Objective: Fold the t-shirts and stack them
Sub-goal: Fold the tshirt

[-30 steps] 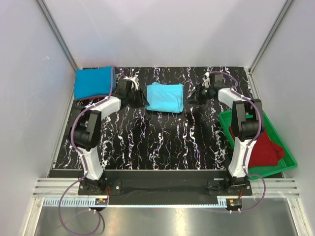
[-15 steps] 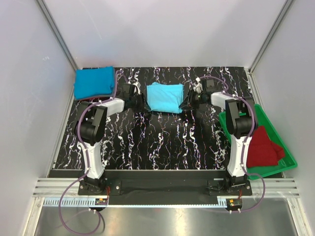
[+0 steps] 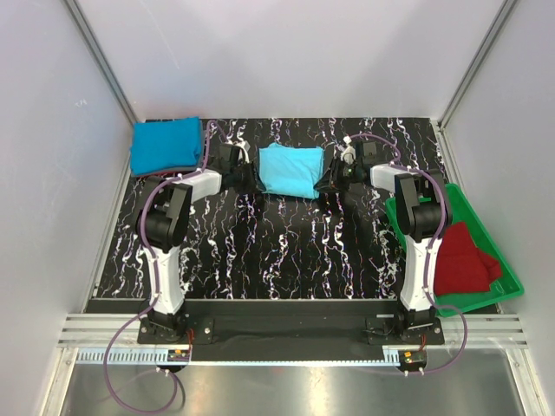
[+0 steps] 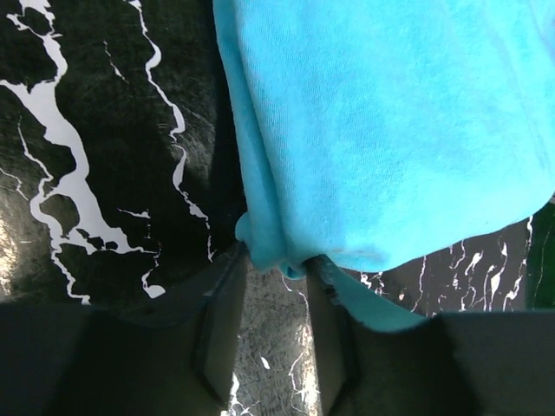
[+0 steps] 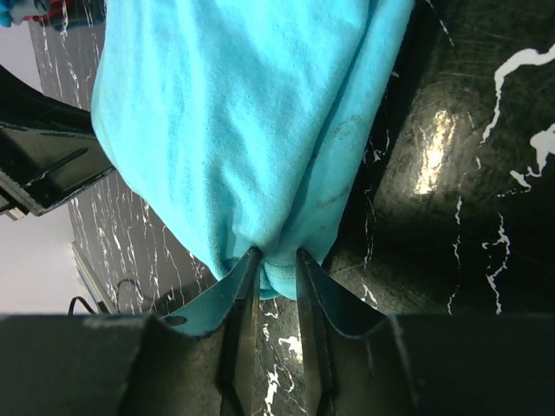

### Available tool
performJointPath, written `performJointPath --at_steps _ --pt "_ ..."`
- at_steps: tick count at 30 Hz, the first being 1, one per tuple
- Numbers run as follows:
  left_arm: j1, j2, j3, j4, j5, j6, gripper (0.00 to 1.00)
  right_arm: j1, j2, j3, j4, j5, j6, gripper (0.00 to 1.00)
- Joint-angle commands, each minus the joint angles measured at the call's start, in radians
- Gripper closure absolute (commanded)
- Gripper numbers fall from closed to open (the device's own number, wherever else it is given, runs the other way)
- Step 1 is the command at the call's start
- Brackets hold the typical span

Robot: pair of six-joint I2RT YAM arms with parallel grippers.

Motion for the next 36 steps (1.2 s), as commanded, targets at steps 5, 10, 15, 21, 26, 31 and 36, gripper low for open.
performJointPath --at_steps 5,10,15,21,26,31,36 --pt "-0.004 0.034 0.038 0.006 -0.022 0.016 0.83 0.009 -0.017 -0.013 0.105 -0.058 0.028 0.69" --pt "-0.002 0.043 0.049 -0.002 -0.016 0.005 0.99 0.009 -0.022 -0.028 0.132 -0.075 0.039 0.68" --pt "-0.004 0.047 0.055 0.0 -0.007 -0.007 1.0 0.01 -0.019 -0.036 0.15 -0.077 0.059 0.68" --pt "-0.004 0.049 0.061 -0.002 0.0 -0.016 1.0 0.012 -0.005 -0.057 0.227 -0.115 0.109 0.68" --pt "-0.004 0.055 0.064 -0.002 0.004 -0.021 1.0 0.012 0.001 -0.08 0.293 -0.129 0.154 0.83" --pt "-0.002 0.055 0.072 -0.026 -0.026 -0.028 1.0 0.01 -0.009 -0.082 0.239 -0.059 0.131 1.0" --pt "0.004 0.043 0.089 -0.091 -0.123 -0.019 1.0 -0.036 -0.051 -0.102 0.164 0.003 0.099 1.0"
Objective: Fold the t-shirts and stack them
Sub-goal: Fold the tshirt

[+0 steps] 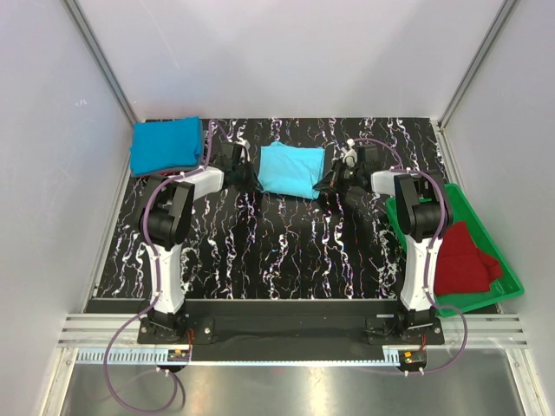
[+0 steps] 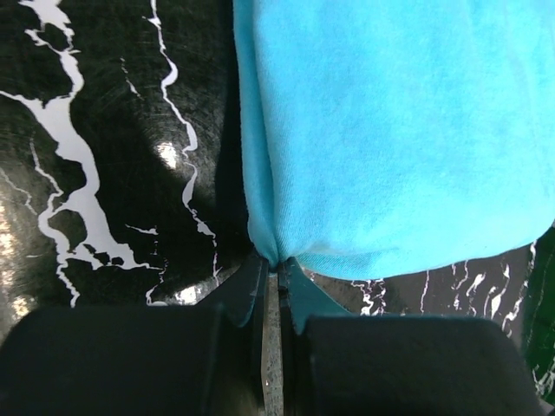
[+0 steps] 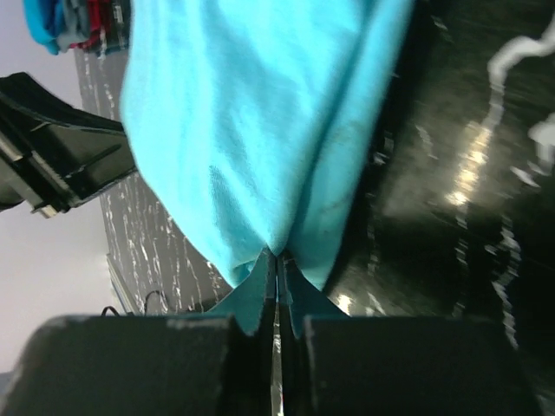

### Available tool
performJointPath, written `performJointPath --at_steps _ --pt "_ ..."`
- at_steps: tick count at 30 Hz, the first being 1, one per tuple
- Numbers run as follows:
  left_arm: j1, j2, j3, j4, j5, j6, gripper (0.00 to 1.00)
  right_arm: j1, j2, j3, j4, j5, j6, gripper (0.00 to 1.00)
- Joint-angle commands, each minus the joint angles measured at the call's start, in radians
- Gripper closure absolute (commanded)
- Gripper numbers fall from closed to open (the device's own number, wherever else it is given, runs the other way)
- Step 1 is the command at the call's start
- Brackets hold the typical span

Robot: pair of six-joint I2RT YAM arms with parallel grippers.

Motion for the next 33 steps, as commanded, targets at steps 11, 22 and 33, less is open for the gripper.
performJointPath --at_steps 11,22,33 --pt "0.009 -0.022 0.039 -0.109 -0.193 0.009 1.0 -0.038 -0.076 -0.026 -0.103 0.071 -0.084 1.0" --pt "0.017 -0.056 0.027 -0.123 -0.245 0.007 1.0 -0.038 -0.121 -0.058 -0.143 0.064 -0.142 1.0" --pt "0.017 -0.056 0.033 -0.123 -0.217 0.002 1.0 -0.017 -0.098 -0.034 -0.205 0.07 -0.228 1.0"
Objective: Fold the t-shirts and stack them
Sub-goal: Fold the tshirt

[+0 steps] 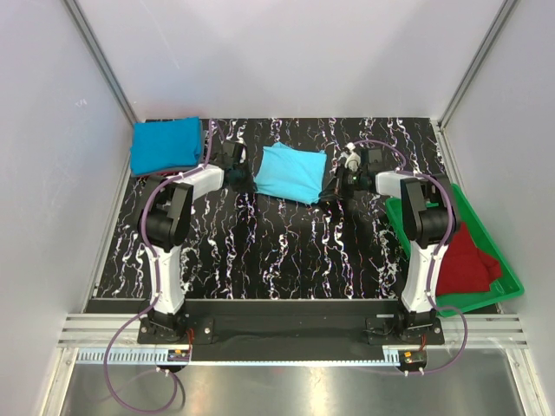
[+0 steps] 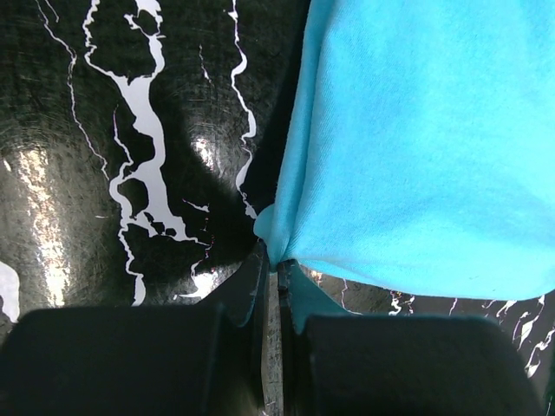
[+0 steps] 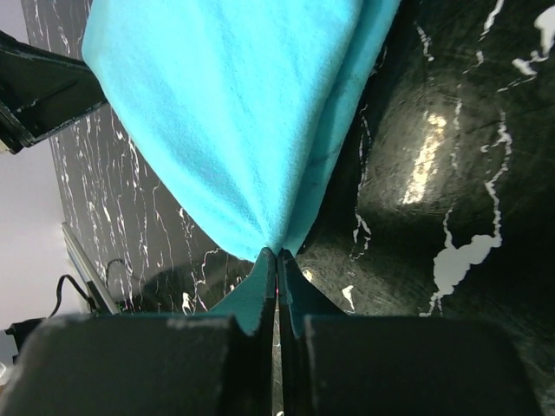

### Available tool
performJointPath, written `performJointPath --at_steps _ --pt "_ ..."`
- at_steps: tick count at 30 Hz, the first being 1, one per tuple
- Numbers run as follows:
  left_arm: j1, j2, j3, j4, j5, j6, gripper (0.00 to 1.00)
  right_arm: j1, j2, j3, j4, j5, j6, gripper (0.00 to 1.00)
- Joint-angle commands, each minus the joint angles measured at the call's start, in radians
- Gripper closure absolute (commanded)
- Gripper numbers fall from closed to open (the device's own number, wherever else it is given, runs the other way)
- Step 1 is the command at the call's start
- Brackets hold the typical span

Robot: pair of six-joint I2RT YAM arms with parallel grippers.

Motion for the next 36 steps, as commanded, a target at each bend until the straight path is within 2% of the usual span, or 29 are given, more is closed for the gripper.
performJointPath --at_steps 1,4,5,6,8,10,12,17,20,22,26,32,36 --pt "0.021 -0.036 0.0 -0.021 -0.074 0.003 1.0 0.003 -0.004 0.027 -0.051 0.049 -0.045 1.0" --pt "0.009 -0.045 -0.02 -0.021 -0.065 0.0 1.0 0.003 -0.007 0.031 -0.051 0.035 -0.027 0.99" --pt "0.006 -0.054 -0.027 -0.021 -0.06 -0.005 0.99 0.004 -0.011 0.033 -0.051 0.032 -0.022 0.93" --pt "0.001 -0.061 -0.031 -0.027 -0.058 -0.009 0.9 0.004 -0.025 0.036 -0.053 0.021 -0.015 0.91" --pt "-0.002 -0.09 -0.042 -0.042 -0.062 -0.037 0.8 0.003 -0.045 0.04 -0.056 0.018 -0.005 0.84" --pt "-0.008 -0.131 -0.045 -0.07 -0.072 -0.054 0.7 0.004 -0.07 0.053 -0.097 0.029 0.007 0.71" --pt "-0.011 -0.162 -0.04 -0.099 -0.083 -0.056 0.65 0.004 -0.091 0.074 -0.152 0.038 0.024 0.64" --pt "-0.013 -0.232 0.032 -0.151 -0.123 -0.033 0.57 0.009 -0.119 0.109 -0.183 0.014 0.096 0.62" --pt "-0.013 -0.203 0.099 -0.135 -0.036 0.004 0.56 0.035 -0.105 0.16 -0.183 0.012 0.125 0.63" --pt "-0.017 -0.128 0.168 -0.135 0.085 0.029 0.57 0.058 -0.068 0.192 -0.18 -0.003 0.146 0.63" --pt "-0.032 -0.03 0.204 -0.099 0.139 0.037 0.58 0.073 0.022 0.261 -0.143 -0.055 0.18 0.64" --pt "-0.033 0.062 0.185 -0.142 -0.015 0.023 0.57 0.043 0.123 0.237 -0.152 -0.034 0.102 0.65" --pt "-0.034 0.027 0.156 -0.159 -0.031 0.035 0.58 0.035 0.121 0.229 -0.203 0.024 0.047 0.67"
